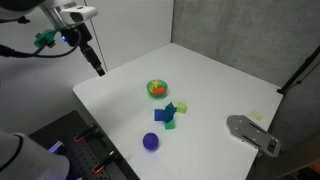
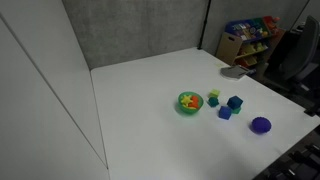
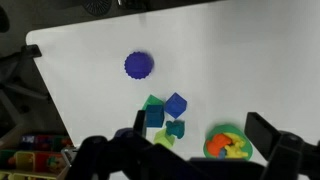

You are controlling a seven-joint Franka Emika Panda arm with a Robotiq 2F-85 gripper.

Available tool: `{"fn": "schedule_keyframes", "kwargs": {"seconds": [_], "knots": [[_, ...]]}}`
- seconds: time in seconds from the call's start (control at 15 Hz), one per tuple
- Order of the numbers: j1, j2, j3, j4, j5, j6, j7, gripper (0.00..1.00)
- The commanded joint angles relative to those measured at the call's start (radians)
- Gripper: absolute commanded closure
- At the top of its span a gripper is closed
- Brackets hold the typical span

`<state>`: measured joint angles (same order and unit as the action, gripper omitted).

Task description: Transfer the yellow object from the bowl to the table

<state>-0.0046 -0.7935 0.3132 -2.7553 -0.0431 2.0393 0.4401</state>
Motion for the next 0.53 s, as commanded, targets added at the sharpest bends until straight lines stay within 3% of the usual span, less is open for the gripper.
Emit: {"fn": "schedule_keyframes", "kwargs": {"seconds": [0.0, 0.47], "knots": [[0.013, 0.003, -0.012, 0.002, -0.010, -0.003, 0.008, 0.00], [0.000, 0.112, -0.032, 0.076, -0.003, 0.045, -0.007, 0.00]]}}
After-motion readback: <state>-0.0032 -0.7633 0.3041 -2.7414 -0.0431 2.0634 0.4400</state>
